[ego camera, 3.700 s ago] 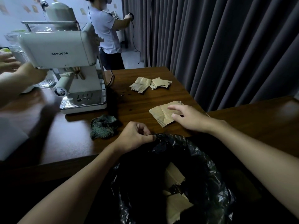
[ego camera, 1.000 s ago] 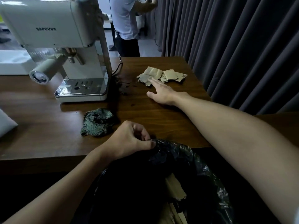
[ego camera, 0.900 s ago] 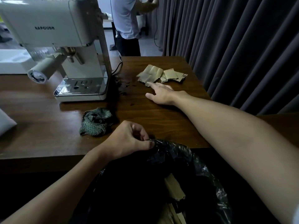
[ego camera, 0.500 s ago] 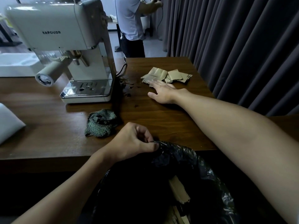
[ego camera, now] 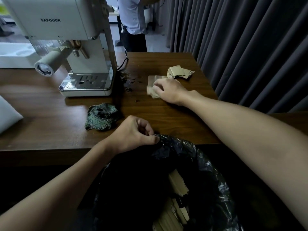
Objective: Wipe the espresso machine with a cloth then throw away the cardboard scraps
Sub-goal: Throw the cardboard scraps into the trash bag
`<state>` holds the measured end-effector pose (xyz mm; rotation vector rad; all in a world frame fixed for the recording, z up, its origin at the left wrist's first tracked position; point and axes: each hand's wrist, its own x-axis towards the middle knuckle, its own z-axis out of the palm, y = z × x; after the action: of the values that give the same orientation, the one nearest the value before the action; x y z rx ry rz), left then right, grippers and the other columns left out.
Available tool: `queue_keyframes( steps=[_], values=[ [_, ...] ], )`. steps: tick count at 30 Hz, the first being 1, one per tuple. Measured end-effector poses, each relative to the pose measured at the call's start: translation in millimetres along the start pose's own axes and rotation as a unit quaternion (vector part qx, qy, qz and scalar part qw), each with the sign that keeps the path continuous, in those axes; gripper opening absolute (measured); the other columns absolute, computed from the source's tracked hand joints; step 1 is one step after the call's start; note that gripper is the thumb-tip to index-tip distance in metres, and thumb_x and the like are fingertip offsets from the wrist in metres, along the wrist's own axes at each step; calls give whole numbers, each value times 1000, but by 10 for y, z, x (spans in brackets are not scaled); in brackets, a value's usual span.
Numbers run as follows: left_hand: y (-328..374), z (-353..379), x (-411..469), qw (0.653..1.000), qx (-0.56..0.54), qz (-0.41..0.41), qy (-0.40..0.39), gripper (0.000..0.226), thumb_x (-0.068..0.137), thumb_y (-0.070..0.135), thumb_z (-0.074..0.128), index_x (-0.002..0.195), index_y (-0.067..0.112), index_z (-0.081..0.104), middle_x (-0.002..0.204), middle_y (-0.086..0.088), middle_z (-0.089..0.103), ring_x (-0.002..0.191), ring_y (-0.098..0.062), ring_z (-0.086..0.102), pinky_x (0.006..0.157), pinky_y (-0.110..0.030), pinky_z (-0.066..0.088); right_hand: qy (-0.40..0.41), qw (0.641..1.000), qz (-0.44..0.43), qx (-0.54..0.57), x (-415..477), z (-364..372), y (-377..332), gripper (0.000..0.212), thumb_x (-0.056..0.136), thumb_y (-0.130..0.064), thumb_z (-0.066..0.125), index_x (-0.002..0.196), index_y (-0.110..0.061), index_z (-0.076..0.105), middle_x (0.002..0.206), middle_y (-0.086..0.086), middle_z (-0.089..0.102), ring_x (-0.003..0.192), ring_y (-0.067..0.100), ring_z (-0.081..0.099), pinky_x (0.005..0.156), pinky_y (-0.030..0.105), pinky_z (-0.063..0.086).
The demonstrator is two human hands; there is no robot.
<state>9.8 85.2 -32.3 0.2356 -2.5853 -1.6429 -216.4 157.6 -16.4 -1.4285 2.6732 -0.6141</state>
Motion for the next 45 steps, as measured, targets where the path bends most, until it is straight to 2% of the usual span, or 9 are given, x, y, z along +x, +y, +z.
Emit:
queue_keyframes(
  steps=[2,8,16,23,26,31,34,40,45],
  values=[
    [-2,4,2,1000,-2,-1,1,23,76,15,86,61,16,69,54,8,62,49,-3,51,47,-16,39,54,998,-14,0,-92,-33,-20,28,98,-37,47,113,-20,63,104,-2,64,98,19,60,84,39,49],
    [-12,8,5,1000,-4,-3,1,22,76,15,86,61,15,69,55,7,62,49,-3,51,47,-15,39,-50,998,38,17,-335,-96,129,32,86,-40,67,114,-26,64,126,0,51,117,20,49,102,47,43],
    [-5,-4,8,1000,3,2,-4,22,78,16,85,62,16,69,56,7,63,48,-2,52,48,-15,40,-99,978,136,127,-553,-322,199,101,70,-30,86,149,-32,22,138,6,40,126,24,43,106,47,41],
    [-3,-10,5,1000,2,-3,-13,22,78,18,85,62,19,70,57,7,65,48,-1,55,47,-14,41,-60,922,173,342,-850,-682,182,39,90,-7,64,125,-19,51,118,11,65,99,21,68,77,29,56],
    [-19,-7,15,1000,13,-2,-2,23,77,21,86,60,22,70,56,7,64,49,-1,54,47,-14,40,-155,871,134,447,-1032,-934,130,42,89,-5,63,128,-16,51,116,12,70,105,23,69,87,36,57],
    [-31,-14,7,1000,1,3,-13,19,75,21,86,63,23,72,62,4,67,55,-6,57,53,-19,45,-373,821,68,427,-1202,-1044,11,50,89,-10,66,136,-11,48,126,19,63,116,34,62,87,33,55],
    [-25,-3,5,1000,12,4,-5,20,77,21,85,62,23,72,56,7,64,49,-2,53,48,-15,41,-354,845,76,393,-1196,-971,4,45,90,-17,65,133,-10,51,121,14,67,112,31,65,88,37,57],
    [-5,8,-8,1000,5,2,-6,23,77,20,85,59,23,71,54,8,63,47,0,53,46,-13,39,-123,961,115,218,-1035,-640,202,27,92,-21,65,119,-23,61,121,1,62,115,16,59,89,25,49],
    [-15,16,7,1000,-1,-6,-6,24,77,17,85,59,20,70,54,7,62,48,-2,53,46,-15,40,-90,980,151,98,-818,-379,297,44,94,-29,61,137,-21,50,141,2,49,130,19,46,108,39,39]
  ],
)
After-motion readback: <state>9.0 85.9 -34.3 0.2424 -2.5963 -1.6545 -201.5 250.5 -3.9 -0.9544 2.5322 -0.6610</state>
